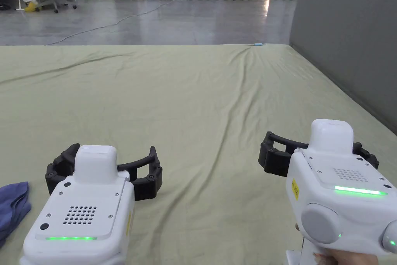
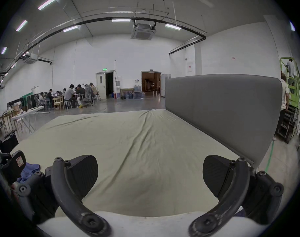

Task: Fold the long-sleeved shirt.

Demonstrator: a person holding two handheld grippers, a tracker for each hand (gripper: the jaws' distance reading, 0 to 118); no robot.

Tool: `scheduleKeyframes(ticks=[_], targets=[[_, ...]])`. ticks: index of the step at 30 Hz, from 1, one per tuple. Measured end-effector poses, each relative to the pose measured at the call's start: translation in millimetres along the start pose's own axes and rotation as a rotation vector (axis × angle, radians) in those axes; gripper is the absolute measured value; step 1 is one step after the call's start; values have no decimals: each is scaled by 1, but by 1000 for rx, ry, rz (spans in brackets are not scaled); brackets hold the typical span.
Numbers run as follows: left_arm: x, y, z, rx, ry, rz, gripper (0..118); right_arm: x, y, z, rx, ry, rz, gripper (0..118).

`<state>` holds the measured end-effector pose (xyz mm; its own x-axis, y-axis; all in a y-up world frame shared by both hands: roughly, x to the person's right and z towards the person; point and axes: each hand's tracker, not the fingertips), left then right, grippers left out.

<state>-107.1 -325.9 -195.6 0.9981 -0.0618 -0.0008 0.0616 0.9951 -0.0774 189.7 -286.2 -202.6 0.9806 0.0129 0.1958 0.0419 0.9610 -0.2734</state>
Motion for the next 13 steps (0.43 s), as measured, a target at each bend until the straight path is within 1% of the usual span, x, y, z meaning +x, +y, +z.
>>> scheduleKeyframes(ticks=[13], targets=[[3,4,0,1,-8,-8,117,1,1,0,-2,14,10,118]])
